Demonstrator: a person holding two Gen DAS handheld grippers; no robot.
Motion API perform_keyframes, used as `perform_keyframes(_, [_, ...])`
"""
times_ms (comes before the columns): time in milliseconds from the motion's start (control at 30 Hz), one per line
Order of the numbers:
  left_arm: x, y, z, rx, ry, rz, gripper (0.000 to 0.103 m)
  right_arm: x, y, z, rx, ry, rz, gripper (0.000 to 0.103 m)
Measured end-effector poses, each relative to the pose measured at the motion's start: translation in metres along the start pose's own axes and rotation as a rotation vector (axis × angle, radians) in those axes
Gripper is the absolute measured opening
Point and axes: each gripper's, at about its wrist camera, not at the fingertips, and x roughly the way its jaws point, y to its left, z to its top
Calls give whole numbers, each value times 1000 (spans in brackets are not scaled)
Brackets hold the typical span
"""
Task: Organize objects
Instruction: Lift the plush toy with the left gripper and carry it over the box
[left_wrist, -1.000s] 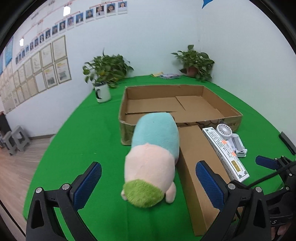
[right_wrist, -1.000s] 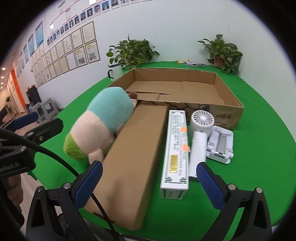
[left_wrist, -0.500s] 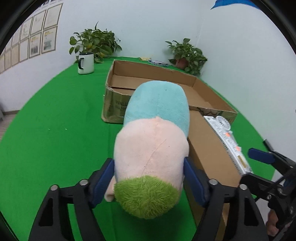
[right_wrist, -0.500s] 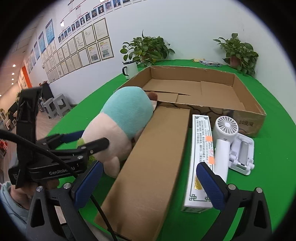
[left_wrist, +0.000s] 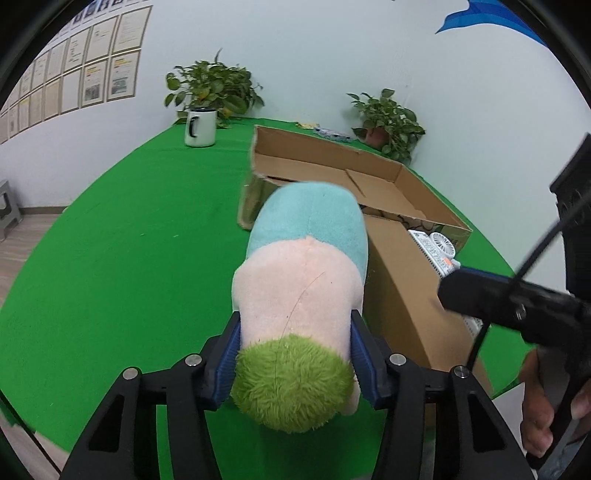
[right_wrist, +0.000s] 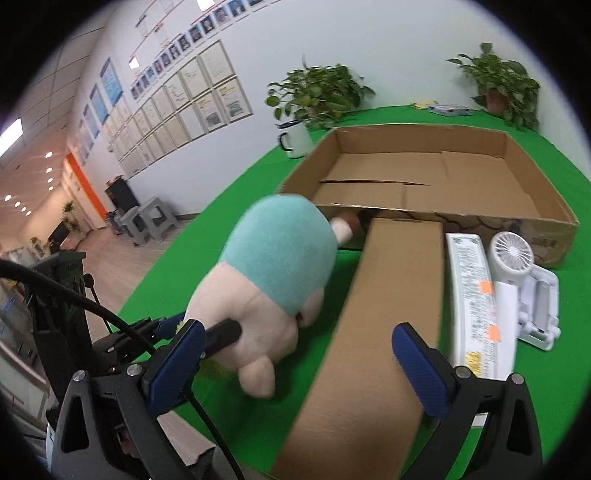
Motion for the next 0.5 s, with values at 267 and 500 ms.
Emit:
perform_keyframes(267, [-42,23,-31,-65,2,35,51,40,42,17,-3,146,192,101])
perform_keyframes(500, [-52,25,-40,-83,-23,53,51,84,63,26,-6,336,107,101])
